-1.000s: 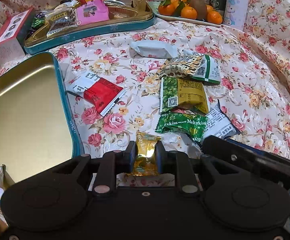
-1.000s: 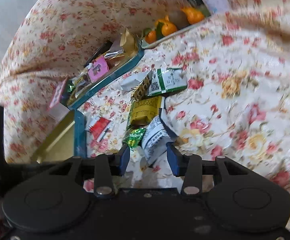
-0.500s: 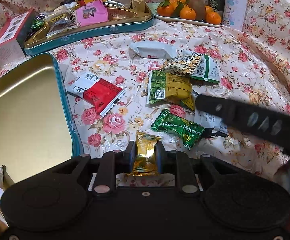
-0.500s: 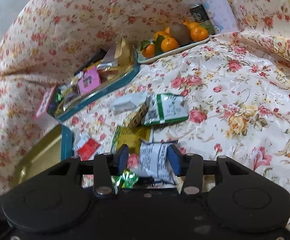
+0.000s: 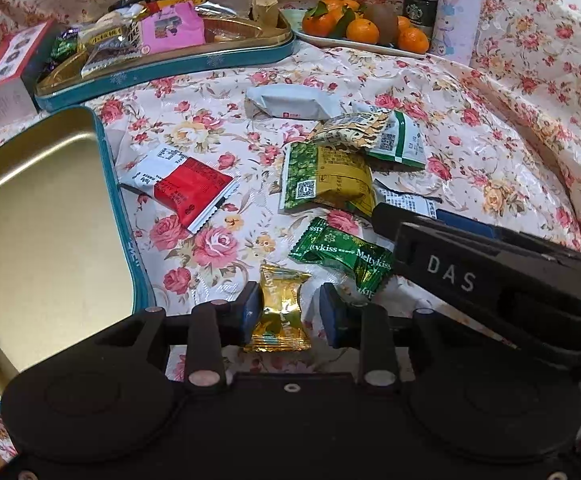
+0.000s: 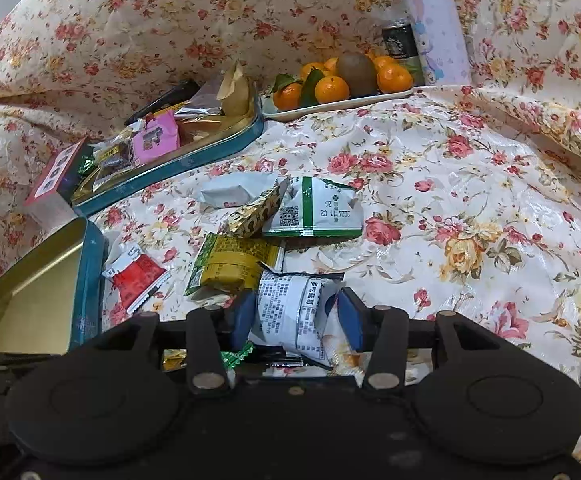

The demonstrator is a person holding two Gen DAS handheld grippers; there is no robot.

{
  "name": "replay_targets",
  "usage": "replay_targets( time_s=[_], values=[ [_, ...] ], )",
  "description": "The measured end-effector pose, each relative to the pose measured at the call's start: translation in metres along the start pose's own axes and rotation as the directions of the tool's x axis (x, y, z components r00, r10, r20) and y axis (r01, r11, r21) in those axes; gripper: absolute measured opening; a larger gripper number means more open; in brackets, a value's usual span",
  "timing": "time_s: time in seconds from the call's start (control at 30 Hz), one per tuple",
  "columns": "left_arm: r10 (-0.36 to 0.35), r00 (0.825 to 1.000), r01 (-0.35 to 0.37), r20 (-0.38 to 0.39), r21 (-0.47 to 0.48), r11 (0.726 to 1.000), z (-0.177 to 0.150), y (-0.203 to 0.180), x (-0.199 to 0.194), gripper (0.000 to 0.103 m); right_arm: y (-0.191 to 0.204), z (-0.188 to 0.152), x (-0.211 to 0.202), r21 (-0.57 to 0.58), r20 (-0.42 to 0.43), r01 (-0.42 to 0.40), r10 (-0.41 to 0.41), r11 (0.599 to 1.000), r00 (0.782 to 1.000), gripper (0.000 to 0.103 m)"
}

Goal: Organize snacks
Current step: 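Carry the gold candy and white packet over the gold tin tray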

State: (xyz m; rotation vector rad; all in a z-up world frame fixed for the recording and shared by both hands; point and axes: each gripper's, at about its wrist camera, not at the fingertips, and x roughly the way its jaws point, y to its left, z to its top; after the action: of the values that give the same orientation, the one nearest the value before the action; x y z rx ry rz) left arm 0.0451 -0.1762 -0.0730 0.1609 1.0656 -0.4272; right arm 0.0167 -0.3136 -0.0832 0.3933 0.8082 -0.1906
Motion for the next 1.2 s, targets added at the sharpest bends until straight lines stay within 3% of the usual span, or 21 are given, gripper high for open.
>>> replay_targets(
  time_s=[0.13,0.23,0.43,0.67,0.87,1.2],
  values=[
    [0.018,1.000,-0.018,0.005,0.011,1.000,0.000,-0.002,0.000,0.038,-0.002,-0.001,-0.002,-0.023,0.002,0.002,-0.002,1.000,1.000,0.041],
    [0.044,0.999,-0.044,0.007,0.020,0.999,0.000,-0.003,-0.001,0.027,-0.005,-0.002,-0.006,-0.024,0.007,-0.004,0.004,1.000,1.000,0.035],
    [0.050,0.999,-0.050,-0.003,0.023,0.998,0.001,-0.005,-0.002,0.025,-0.016,-0.004,-0.024,-0.002,0.044,0.005,-0.005,1.000,0.999,0.035],
    [0.006,1.000,-0.006,-0.020,0.013,1.000,-0.010,-0.011,-0.013,0.024,-0.028,-0.010,-0.049,0.012,0.067,0.018,-0.018,1.000,0.998,0.035],
    [-0.015,1.000,0.015,-0.025,0.009,1.000,-0.027,-0.010,-0.033,0.024,-0.025,-0.027,-0.066,0.010,0.035,-0.017,0.016,1.000,0.999,0.035],
    [0.013,1.000,-0.013,-0.012,-0.023,1.000,-0.063,0.014,-0.069,0.024,0.010,-0.064,-0.082,-0.065,-0.067,-0.109,0.104,0.992,0.992,0.035]
  ],
)
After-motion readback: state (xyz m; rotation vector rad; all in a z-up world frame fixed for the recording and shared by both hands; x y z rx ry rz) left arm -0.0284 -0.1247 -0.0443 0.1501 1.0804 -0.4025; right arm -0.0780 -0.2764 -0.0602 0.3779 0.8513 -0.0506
